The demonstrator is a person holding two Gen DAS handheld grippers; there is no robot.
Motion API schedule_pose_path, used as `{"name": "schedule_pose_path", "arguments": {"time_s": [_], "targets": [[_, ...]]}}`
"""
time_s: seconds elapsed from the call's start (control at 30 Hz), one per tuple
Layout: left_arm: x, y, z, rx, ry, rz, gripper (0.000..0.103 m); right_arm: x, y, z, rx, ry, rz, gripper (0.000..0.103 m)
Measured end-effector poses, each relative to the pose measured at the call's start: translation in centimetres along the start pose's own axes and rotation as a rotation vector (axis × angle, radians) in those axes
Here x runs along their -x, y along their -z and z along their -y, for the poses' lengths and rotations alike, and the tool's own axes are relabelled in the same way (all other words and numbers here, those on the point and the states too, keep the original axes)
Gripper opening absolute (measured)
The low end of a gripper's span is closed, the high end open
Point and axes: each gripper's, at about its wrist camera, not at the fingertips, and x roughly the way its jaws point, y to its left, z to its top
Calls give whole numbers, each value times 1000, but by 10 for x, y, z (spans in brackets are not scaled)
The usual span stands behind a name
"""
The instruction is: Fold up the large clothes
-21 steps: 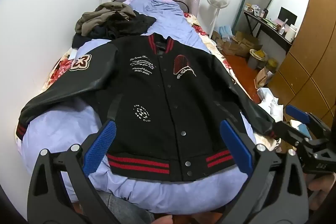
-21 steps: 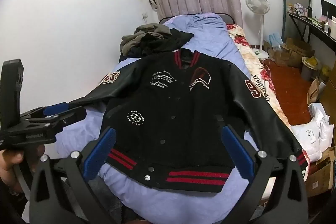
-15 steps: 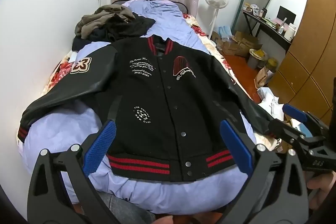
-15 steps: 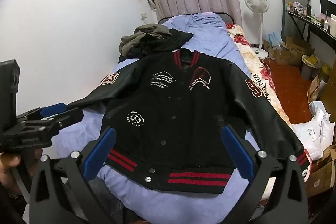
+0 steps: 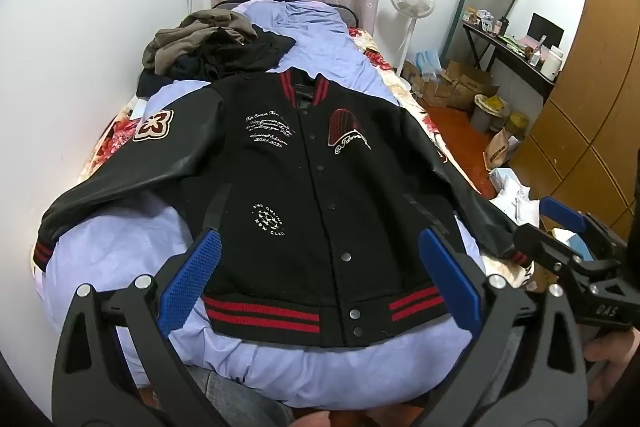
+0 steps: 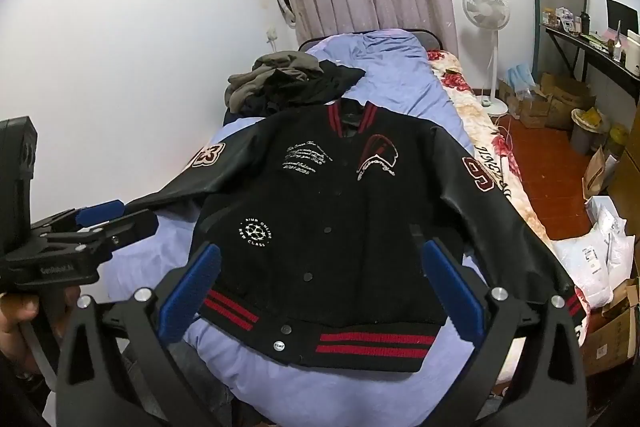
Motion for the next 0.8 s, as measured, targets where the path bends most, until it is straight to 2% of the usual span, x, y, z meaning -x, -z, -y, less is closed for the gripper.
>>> {"name": "schedule_pose_path", "arguments": {"time_s": [0.37,0.47,0.8], "targets": [[2,-6,12,-5,-1,-10,97,-1,0,2,-11,3,-2,99],[0,1,-1,3,-1,-10,97,-1,0,4,-15,3,-4,99],[-4,7,-3,3,-6,-16,97,-2,4,4,-26,3,3,99]]}}
